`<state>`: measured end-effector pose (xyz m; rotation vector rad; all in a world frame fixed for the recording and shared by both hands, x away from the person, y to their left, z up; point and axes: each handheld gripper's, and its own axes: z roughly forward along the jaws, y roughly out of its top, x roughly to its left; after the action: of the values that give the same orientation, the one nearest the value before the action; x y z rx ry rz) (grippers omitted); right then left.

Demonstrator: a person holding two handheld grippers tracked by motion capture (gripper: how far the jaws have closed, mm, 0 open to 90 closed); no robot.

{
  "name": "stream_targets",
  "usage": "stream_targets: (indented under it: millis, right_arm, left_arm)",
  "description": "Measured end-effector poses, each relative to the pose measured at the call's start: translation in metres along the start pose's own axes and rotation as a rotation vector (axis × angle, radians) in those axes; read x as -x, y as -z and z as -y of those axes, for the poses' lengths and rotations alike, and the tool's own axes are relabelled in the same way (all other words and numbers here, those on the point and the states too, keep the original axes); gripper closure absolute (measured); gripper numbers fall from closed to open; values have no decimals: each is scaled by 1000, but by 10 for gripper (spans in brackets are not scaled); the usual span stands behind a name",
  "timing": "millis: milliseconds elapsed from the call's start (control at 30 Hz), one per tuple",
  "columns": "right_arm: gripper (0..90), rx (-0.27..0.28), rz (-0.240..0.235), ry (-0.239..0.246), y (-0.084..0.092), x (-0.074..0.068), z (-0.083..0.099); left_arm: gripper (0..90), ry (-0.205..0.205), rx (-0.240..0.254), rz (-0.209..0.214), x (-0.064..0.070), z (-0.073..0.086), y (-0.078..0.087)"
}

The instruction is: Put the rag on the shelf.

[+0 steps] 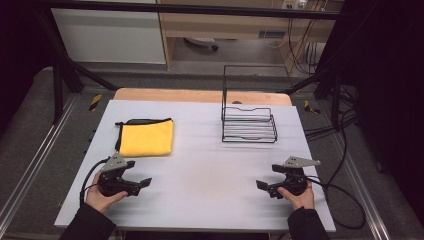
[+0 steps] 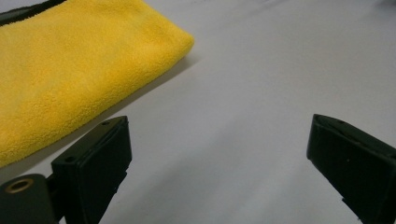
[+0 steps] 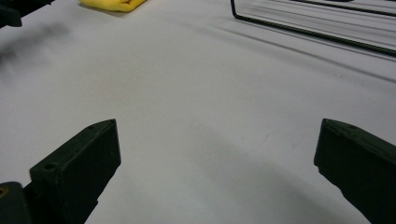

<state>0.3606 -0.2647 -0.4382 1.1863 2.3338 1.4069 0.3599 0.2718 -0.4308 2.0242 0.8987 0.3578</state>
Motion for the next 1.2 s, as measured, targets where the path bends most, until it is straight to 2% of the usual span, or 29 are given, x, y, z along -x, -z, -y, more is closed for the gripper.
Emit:
stream_targets:
  millis: [267, 600, 833, 967, 1033, 1200]
  right_arm:
    - [11, -2, 4, -2, 0, 0, 0]
    - [11, -3, 7, 1, -1, 0, 0]
    - [11, -11, 10, 3, -1, 0, 0]
    - [11, -14, 15, 6, -1, 0, 0]
    - [11, -14, 13, 7, -1, 0, 0]
    - [11, -15, 15, 8, -1, 0, 0]
  left_arm:
    - [78, 1, -11, -7, 2, -6, -3]
    - [102, -12, -39, -10, 8, -22, -13]
    - [140, -10, -48, -54, 8, -40, -19]
    - [182, -21, -57, -67, 8, -51, -27]
    - [206, -15, -58, -62, 7, -56, -33]
    - [259, -9, -87, -83, 5, -67, -51]
